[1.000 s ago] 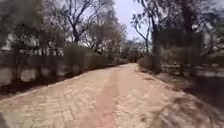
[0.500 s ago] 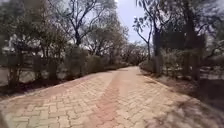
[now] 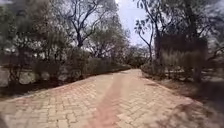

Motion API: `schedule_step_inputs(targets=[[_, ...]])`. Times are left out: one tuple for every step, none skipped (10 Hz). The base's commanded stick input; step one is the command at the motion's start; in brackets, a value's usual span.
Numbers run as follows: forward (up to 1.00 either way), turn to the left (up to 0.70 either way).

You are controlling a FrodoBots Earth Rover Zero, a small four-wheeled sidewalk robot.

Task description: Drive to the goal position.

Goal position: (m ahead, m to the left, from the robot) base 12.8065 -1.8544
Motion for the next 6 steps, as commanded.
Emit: schedule_step_inputs(targets=[[1.00,-0.11],[1.00,-0.23],[1.00,-0.13],[1.00,-0.05],[1.00,0.00],[1.00,0.00]])
